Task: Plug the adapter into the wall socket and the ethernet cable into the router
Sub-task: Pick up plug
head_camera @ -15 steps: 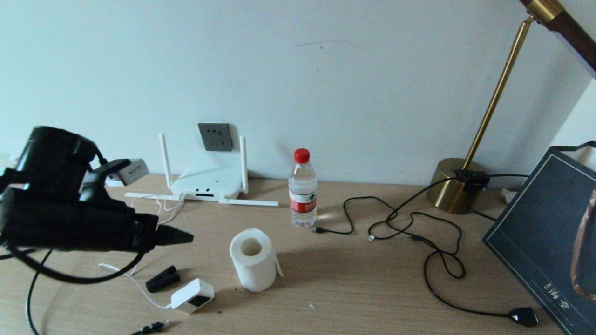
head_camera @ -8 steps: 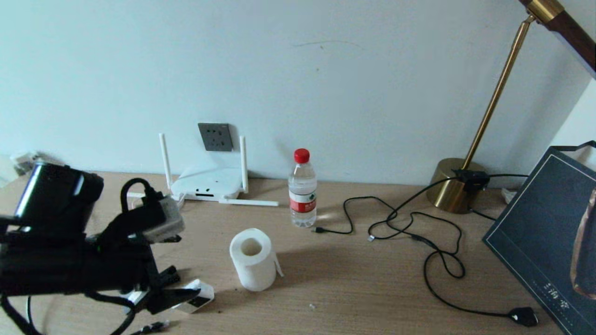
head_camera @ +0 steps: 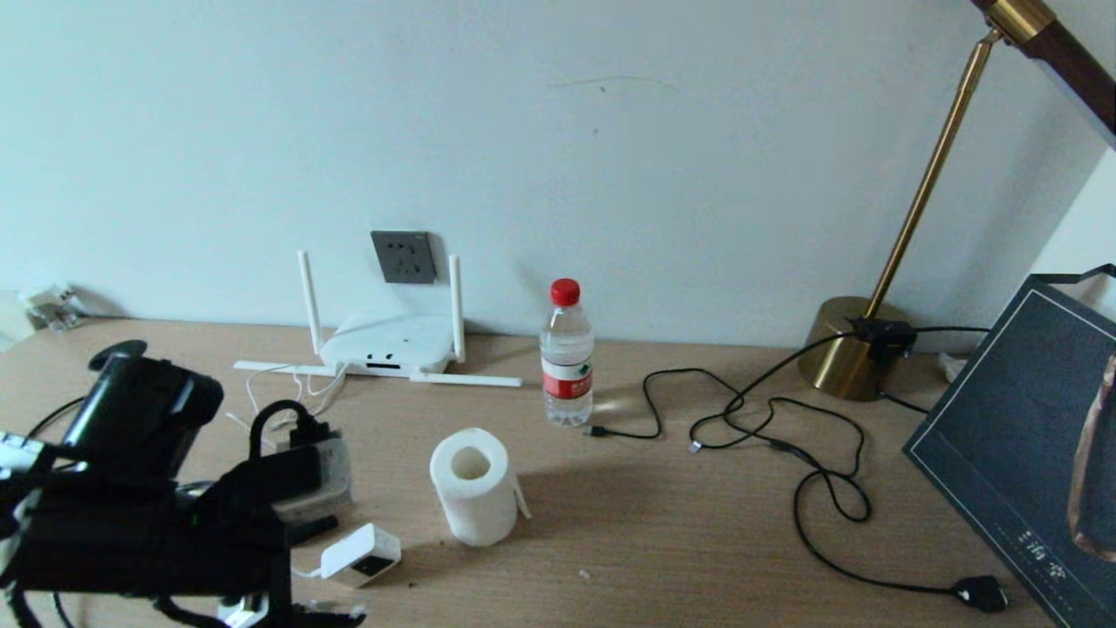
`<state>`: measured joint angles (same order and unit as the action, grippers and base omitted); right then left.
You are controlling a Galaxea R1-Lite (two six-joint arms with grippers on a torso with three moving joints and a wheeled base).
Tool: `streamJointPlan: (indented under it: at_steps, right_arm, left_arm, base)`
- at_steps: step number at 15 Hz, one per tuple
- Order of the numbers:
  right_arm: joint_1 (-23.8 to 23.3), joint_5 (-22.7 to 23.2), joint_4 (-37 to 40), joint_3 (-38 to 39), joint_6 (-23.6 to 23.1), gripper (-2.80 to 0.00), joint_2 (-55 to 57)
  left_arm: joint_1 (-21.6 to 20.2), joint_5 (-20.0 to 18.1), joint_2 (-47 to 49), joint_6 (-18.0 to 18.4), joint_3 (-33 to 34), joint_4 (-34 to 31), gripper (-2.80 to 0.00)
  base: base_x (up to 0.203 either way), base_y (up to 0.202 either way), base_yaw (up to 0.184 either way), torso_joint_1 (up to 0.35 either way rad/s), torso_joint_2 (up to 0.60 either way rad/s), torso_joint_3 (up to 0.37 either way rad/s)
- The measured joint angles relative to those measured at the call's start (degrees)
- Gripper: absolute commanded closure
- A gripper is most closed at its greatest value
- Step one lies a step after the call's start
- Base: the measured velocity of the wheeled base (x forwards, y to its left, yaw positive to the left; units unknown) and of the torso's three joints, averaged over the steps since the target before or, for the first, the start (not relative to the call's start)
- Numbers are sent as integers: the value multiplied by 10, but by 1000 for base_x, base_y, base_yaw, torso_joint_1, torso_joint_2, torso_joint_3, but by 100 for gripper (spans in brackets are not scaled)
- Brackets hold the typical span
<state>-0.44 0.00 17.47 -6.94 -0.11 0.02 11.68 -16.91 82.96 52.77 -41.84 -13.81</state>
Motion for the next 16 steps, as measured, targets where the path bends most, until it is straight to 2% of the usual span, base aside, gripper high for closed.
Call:
streamJointPlan:
  at_steps: [3,7,16]
  right_arm:
    - [0,0,0,0,0,0,0]
    - [0,0,0,0,0,0,0]
    - [0,0,-1,2,0,0,0]
  left_arm:
    - [-3,2,15,14,0,-6,-280]
    - [-9,15,42,14,-5,-2,-280]
    - [-25,16,107,16,-18,29,-280]
  base:
    - [0,0,0,0,0,0]
    - [0,0,0,0,0,0]
    - [0,0,0,0,0,0]
